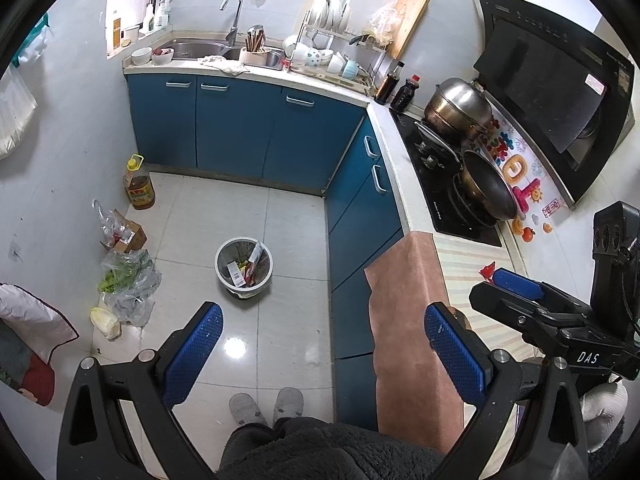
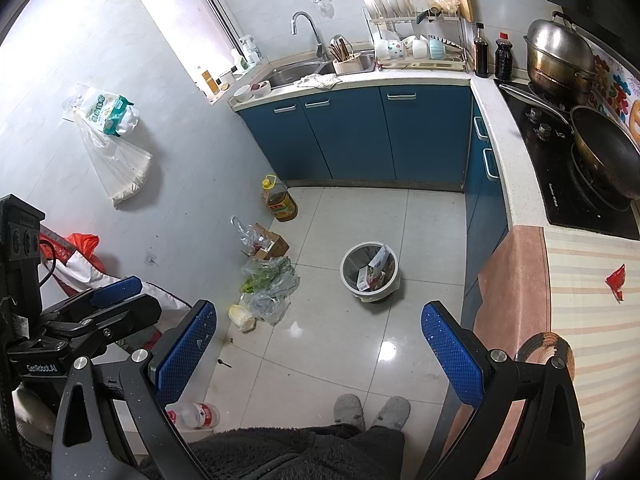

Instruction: Collect trash

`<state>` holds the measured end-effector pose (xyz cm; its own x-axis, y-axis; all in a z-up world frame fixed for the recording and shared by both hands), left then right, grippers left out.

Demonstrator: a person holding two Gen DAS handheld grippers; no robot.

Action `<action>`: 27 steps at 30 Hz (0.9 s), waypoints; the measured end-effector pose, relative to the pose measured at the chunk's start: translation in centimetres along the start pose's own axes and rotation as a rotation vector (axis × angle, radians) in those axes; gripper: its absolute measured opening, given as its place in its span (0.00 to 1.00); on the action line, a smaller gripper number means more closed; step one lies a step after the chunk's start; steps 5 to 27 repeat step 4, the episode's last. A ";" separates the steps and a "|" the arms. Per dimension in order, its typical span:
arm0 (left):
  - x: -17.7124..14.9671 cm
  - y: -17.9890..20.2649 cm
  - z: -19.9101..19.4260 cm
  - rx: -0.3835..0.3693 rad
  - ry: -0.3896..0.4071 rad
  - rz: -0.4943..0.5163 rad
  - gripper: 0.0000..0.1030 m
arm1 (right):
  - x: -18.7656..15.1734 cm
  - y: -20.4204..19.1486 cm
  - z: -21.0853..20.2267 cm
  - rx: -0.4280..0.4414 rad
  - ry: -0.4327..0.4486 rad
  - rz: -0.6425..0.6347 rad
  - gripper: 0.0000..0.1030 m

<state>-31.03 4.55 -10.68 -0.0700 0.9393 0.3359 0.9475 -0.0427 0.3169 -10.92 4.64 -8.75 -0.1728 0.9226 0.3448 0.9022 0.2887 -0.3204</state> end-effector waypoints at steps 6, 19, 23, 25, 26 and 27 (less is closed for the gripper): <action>-0.1 0.3 0.0 -0.003 0.004 0.000 1.00 | 0.0 -0.1 0.0 -0.001 0.001 0.003 1.00; -0.1 0.3 0.0 -0.003 0.004 0.000 1.00 | 0.0 -0.1 0.0 -0.001 0.001 0.003 1.00; -0.1 0.3 0.0 -0.003 0.004 0.000 1.00 | 0.0 -0.1 0.0 -0.001 0.001 0.003 1.00; -0.1 0.3 0.0 -0.003 0.004 0.000 1.00 | 0.0 -0.1 0.0 -0.001 0.001 0.003 1.00; -0.1 0.3 0.0 -0.003 0.004 0.000 1.00 | 0.0 -0.1 0.0 -0.001 0.001 0.003 1.00; -0.1 0.3 0.0 -0.003 0.004 0.000 1.00 | 0.0 -0.1 0.0 -0.001 0.001 0.003 1.00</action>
Point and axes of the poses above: each gripper's, at about its wrist camera, not at the fingertips, and z roughly the way its jaws point, y to its right, x to its top, the point moved 3 cm from there along z, roughly the way its jaws point, and after that the axes turned 12 degrees about -y, right-handed, at the moved point
